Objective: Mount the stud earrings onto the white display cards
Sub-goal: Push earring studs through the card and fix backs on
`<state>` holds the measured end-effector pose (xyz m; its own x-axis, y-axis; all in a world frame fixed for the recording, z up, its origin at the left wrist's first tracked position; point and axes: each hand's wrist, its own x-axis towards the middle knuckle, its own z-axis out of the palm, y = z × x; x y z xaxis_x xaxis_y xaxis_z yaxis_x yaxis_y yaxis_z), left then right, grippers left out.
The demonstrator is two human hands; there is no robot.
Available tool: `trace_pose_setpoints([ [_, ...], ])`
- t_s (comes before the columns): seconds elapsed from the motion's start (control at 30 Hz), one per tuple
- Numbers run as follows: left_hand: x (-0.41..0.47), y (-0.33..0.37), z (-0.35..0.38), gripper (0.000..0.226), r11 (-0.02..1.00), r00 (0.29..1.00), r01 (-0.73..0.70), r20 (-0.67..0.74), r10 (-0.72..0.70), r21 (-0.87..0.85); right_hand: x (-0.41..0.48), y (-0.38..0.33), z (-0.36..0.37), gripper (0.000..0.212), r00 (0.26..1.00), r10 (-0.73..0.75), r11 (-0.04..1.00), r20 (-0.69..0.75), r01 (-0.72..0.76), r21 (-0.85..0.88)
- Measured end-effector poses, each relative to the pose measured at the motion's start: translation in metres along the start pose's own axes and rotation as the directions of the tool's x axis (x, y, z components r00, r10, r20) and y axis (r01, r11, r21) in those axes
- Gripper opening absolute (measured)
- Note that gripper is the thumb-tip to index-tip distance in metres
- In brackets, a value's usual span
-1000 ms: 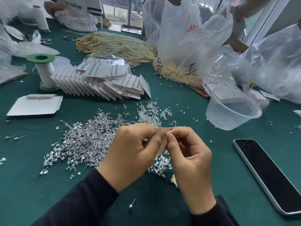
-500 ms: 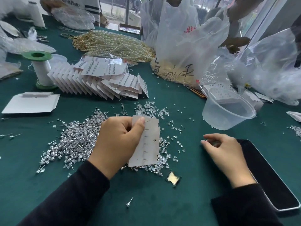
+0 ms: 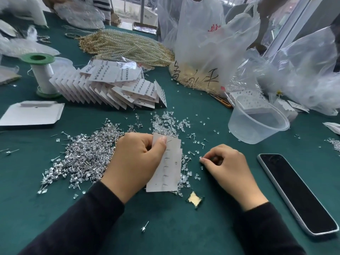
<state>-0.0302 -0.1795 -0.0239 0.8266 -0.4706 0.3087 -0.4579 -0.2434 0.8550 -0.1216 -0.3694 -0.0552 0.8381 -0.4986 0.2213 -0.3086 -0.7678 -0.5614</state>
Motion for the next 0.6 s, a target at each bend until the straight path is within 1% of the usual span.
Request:
trace_pose_setpoints([
  [0.13,0.0,-0.002,0.001,0.052,1.0,1.0,0.009,0.011,-0.009,-0.011,-0.005,-0.003,0.0,0.013,0.999,-0.024,0.998,-0.041,0.027,0.061],
  [0.23,0.0,-0.005,0.003,0.051,0.998,0.999,0.049,0.025,-0.048,-0.048,-0.005,-0.01,-0.006,0.015,0.994,0.027,0.98,-0.103,-0.006,0.197],
  [0.33,0.0,-0.005,0.004,0.051,0.995,0.996,0.076,0.044,-0.073,-0.058,-0.008,-0.026,-0.009,0.017,0.993,0.059,0.906,-0.101,-0.011,0.424],
  [0.43,0.0,-0.004,0.003,0.051,0.997,0.997,0.066,0.043,-0.065,-0.034,-0.012,-0.049,-0.007,0.013,0.997,0.031,0.801,-0.068,0.015,0.599],
  [0.5,0.0,-0.004,0.004,0.05,0.998,0.997,0.059,0.05,-0.058,-0.027,-0.015,-0.06,-0.003,0.011,0.997,0.012,0.748,-0.075,0.041,0.662],
  [0.6,0.0,-0.004,0.005,0.048,0.999,0.997,0.048,0.059,-0.046,-0.025,-0.017,-0.071,0.005,0.013,0.994,-0.024,0.732,-0.103,0.087,0.676],
])
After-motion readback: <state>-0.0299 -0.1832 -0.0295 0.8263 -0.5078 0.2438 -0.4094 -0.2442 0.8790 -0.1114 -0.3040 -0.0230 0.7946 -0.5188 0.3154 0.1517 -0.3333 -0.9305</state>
